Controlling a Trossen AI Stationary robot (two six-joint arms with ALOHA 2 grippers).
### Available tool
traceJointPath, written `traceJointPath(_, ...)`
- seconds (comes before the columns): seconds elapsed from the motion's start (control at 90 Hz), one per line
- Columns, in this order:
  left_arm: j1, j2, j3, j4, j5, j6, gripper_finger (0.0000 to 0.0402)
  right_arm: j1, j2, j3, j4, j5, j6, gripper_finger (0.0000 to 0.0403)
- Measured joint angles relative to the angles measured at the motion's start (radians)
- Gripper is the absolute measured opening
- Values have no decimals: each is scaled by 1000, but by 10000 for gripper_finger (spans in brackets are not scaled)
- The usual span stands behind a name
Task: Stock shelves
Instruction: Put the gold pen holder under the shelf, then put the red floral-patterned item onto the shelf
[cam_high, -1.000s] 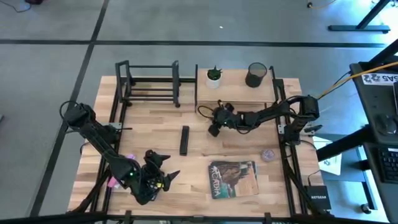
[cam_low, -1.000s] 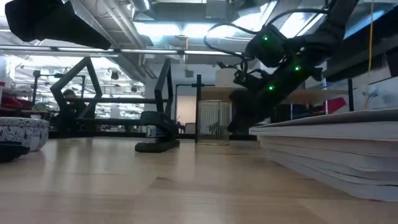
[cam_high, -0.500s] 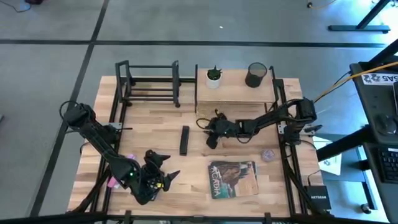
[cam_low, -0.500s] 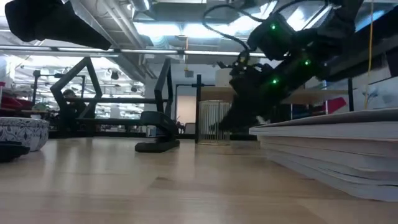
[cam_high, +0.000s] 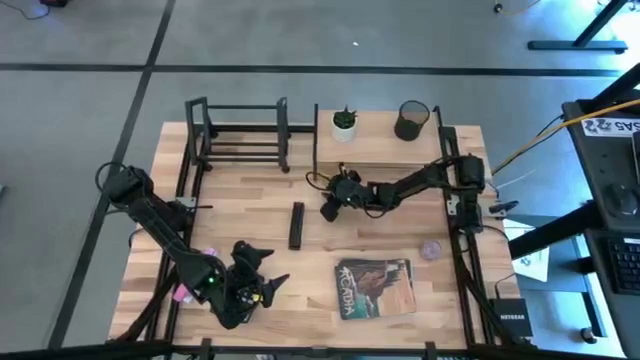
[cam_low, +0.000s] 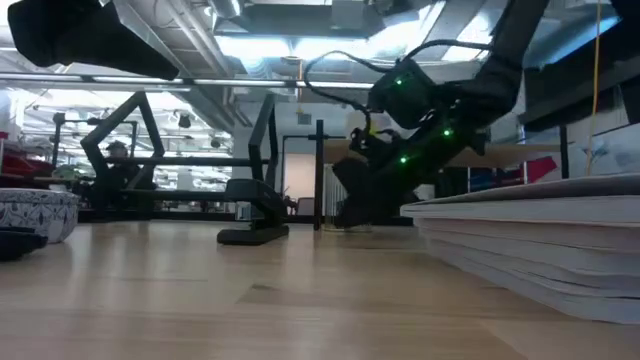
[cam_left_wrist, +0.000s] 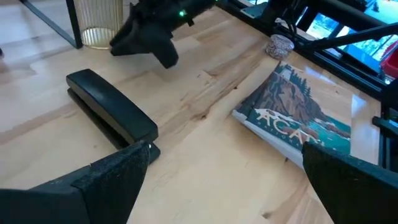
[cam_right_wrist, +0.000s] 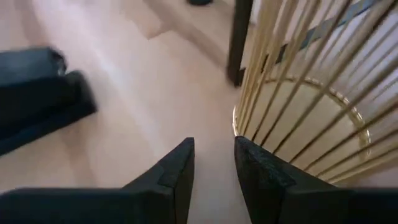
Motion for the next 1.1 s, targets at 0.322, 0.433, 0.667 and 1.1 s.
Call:
traceJointPath(0.322, 0, 0, 0, 0, 0, 0, 400, 110, -118, 11, -98, -60, -147, 99)
traceJointPath(0.433, -1, 0, 0, 1, 1, -3, 400, 206, -294, 11, -308, -53, -213, 99)
traceJointPath(0.667, -2, 0, 0, 5, 2, -3, 400, 442, -723, 13, -932, -130, -151, 99)
traceJointPath(1.1, 0, 0, 0, 4, -28, 12, 400, 587, -845, 37, -1584, -322, 268, 171)
